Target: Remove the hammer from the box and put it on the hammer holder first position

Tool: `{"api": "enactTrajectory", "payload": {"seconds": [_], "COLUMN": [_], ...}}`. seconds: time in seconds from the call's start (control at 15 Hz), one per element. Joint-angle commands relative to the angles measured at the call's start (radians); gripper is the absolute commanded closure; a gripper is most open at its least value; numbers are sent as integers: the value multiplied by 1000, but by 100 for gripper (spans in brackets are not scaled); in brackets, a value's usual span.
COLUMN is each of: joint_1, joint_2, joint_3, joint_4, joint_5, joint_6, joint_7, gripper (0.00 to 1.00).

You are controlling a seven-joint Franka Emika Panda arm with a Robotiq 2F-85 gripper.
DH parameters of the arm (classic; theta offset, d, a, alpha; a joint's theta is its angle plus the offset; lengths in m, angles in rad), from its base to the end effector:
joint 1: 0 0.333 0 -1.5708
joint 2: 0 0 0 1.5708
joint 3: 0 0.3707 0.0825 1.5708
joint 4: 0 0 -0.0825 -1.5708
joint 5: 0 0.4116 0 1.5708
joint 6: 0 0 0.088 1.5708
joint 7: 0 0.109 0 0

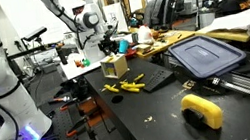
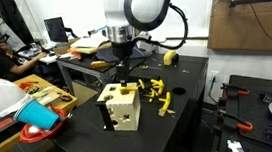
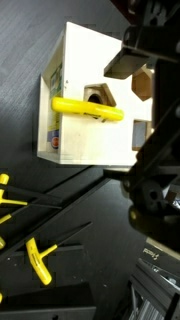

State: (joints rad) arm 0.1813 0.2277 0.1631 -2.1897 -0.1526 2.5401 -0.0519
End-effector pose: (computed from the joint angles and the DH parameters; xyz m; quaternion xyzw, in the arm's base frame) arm 0.5642 0.2018 0.3262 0.9653 0.2517 0.0671 0.0193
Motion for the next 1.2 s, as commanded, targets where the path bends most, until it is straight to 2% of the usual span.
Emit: {"api": "enactTrajectory", "payload": {"seconds": [0.0,0.4,0.53,0.6,1.13], "joint_1": [0,5,9,5,5], "joint_2": [-88,-147,-160,-120,-113], "joint_3": [13,21,23,18,18], "joint_4": [-33,-18,-8,0,1], "joint_5": [28,30,16,15,15], "joint_6": [-38,-84,-132,-75,-80], "joint_7": [-18,-8,-11,-2,-2], "gripper": [0,0,0,0,0]}}
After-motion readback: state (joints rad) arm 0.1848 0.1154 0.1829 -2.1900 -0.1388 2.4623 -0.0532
